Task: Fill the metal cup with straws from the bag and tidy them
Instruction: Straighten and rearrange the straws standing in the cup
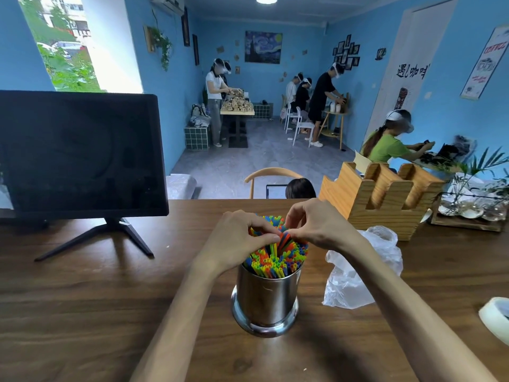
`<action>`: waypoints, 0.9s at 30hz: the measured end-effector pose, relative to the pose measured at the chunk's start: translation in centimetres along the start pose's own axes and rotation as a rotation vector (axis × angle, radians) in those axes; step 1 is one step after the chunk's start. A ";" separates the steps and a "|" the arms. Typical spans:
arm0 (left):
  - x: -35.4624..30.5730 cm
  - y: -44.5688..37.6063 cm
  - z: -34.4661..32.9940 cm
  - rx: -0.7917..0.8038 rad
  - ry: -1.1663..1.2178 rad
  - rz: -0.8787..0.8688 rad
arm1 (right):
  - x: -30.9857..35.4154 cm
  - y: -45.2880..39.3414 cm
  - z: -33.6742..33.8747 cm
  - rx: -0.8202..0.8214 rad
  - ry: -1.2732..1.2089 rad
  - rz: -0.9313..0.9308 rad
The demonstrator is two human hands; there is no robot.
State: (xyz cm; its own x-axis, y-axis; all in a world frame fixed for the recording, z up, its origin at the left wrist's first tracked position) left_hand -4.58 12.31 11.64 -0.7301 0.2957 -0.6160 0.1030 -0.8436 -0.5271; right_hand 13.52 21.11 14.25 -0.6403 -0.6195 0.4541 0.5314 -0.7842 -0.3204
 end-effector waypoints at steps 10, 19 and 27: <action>0.4 0.0 0.1 0.014 -0.023 0.001 | -0.3 -0.2 0.5 -0.001 -0.153 -0.011; 0.4 0.0 0.0 0.003 0.023 -0.021 | -0.6 -0.3 2.1 -0.019 -0.290 0.001; 0.2 -0.4 0.0 -0.037 0.170 0.055 | 0.6 -0.4 3.9 -0.190 -0.485 0.060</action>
State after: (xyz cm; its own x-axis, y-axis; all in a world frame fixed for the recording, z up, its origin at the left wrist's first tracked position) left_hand -4.74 12.75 11.75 -0.5982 0.3242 -0.7329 0.1662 -0.8444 -0.5093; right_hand 15.11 21.21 17.89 -0.2570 -0.6109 0.7488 0.4204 -0.7684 -0.4826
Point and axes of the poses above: each hand's wrist, its own y-axis away from the middle knuckle, its own z-axis out of the back of the hand, x = y × z, the point moved 3 cm from there along -y, towards the middle knuckle, and after that the axes turned 10 degrees about -x, right-handed, at the moved point
